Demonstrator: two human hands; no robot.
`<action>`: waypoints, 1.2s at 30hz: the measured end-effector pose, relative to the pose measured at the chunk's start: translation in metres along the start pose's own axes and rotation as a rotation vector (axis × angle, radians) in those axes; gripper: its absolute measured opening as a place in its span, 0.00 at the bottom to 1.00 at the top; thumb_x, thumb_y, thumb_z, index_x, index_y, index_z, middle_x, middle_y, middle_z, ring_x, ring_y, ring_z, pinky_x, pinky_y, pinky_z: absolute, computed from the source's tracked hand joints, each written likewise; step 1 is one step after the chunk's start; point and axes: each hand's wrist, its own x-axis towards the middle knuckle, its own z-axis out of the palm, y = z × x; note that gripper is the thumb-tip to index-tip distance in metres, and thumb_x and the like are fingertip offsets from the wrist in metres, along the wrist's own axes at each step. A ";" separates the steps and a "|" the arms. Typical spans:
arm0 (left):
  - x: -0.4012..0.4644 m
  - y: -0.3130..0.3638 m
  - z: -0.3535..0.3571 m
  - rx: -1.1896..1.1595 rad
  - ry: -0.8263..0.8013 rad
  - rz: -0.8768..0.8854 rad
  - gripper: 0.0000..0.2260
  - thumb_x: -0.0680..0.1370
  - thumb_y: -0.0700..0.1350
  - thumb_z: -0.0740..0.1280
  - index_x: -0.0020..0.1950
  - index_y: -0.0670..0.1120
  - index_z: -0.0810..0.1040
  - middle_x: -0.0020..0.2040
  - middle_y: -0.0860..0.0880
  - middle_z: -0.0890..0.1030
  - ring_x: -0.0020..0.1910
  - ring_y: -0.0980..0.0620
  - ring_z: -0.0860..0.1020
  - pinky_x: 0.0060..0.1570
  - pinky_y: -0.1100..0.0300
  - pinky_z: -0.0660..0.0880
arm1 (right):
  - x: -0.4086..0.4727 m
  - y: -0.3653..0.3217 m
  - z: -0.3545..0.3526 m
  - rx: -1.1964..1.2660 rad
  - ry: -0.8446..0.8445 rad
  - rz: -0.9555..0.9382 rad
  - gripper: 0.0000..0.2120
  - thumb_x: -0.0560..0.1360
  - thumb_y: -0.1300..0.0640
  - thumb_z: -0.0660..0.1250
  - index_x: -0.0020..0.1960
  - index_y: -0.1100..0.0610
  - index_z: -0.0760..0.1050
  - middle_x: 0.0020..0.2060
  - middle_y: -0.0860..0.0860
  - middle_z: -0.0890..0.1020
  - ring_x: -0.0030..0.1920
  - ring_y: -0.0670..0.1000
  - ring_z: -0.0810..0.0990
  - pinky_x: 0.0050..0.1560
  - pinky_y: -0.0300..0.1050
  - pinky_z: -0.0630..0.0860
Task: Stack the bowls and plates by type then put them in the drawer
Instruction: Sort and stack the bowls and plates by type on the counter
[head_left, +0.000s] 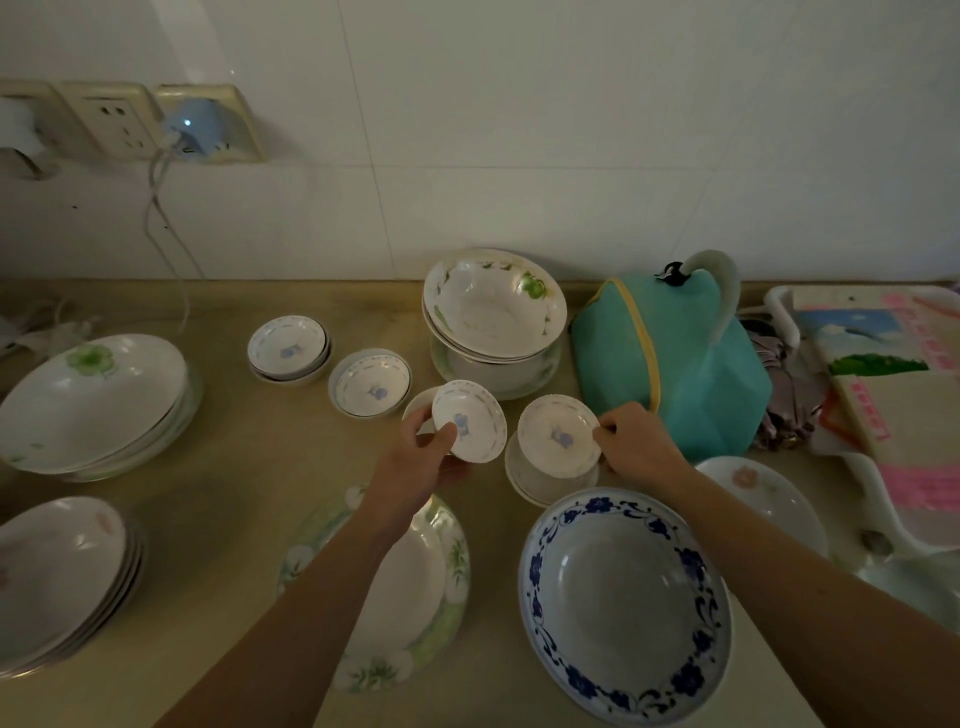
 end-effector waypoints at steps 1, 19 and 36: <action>0.000 0.001 0.001 0.009 -0.004 0.008 0.17 0.80 0.45 0.69 0.69 0.53 0.75 0.56 0.44 0.84 0.50 0.47 0.86 0.50 0.47 0.84 | 0.000 0.000 -0.002 0.046 0.001 0.006 0.20 0.77 0.67 0.62 0.27 0.59 0.68 0.25 0.55 0.76 0.29 0.52 0.75 0.32 0.42 0.70; 0.001 0.010 0.016 -0.094 -0.150 -0.032 0.10 0.81 0.42 0.68 0.62 0.49 0.78 0.52 0.45 0.87 0.51 0.44 0.86 0.45 0.53 0.83 | 0.000 -0.052 0.007 0.238 0.013 -0.136 0.16 0.80 0.64 0.63 0.37 0.71 0.77 0.33 0.63 0.84 0.24 0.46 0.77 0.30 0.39 0.78; 0.007 0.009 -0.010 -0.093 0.027 -0.079 0.17 0.79 0.35 0.62 0.64 0.48 0.79 0.59 0.43 0.83 0.56 0.42 0.84 0.51 0.44 0.83 | 0.008 -0.008 0.009 -0.271 -0.042 -0.001 0.10 0.80 0.56 0.64 0.48 0.62 0.79 0.43 0.59 0.81 0.44 0.59 0.81 0.45 0.51 0.80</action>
